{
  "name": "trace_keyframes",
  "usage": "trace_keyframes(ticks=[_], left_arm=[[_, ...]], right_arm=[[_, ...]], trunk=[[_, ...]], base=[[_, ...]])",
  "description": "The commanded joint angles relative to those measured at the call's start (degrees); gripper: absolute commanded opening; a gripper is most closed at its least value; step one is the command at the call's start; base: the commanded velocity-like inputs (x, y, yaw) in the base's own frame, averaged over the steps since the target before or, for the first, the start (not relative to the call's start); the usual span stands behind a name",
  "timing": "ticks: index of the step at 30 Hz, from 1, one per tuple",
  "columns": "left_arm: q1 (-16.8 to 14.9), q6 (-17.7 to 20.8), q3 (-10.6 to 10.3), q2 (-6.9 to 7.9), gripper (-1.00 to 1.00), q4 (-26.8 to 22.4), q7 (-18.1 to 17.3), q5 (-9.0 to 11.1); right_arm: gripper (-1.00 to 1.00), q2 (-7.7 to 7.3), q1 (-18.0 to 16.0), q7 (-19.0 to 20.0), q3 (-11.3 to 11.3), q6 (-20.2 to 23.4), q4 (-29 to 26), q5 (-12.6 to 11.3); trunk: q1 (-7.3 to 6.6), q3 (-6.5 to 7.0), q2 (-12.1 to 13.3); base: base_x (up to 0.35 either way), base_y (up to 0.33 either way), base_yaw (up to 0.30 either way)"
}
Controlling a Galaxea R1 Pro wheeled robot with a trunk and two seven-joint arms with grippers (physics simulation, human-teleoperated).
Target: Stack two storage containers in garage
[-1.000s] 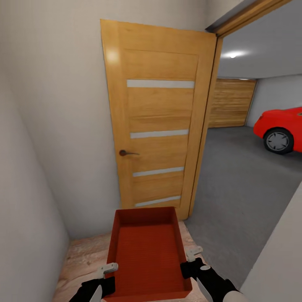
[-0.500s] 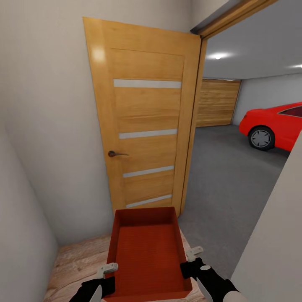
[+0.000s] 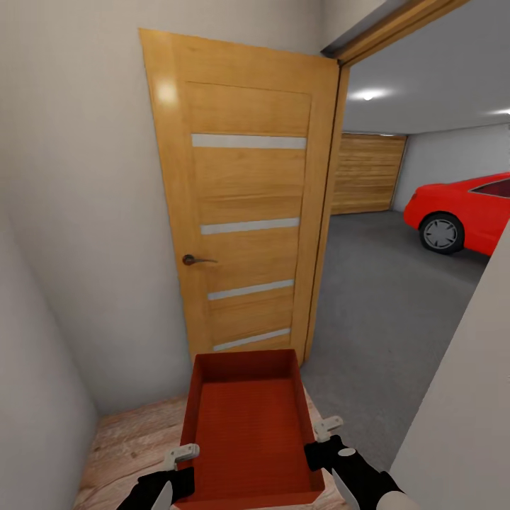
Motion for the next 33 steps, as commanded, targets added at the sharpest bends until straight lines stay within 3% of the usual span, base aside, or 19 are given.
trace_keyframes(ticks=[1, 21, 33], left_arm=[[0.02, -0.38, 0.03, -0.04, -1.00, -0.19, 0.66, -1.30], [0.00, -0.38, 0.02, -0.03, -1.00, -0.19, 0.66, -1.34], [0.01, -0.38, 0.04, -0.03, -1.00, -0.19, 0.66, -1.32]], right_arm=[[-1.00, 2.03, 0.00, 1.20, -0.44, 0.36, 0.06, 0.14], [-1.00, 2.02, 0.00, 1.20, -0.43, 0.36, 0.04, 0.14], [-1.00, 2.04, 0.00, 1.20, -0.46, 0.36, 0.04, 0.14]], trunk=[[0.02, -0.05, -0.07], [0.02, -0.05, -0.07], [0.02, -0.05, -0.07]], base=[[0.000, 0.000, -0.068], [0.004, 0.004, -0.258], [0.139, 0.167, -0.169]])
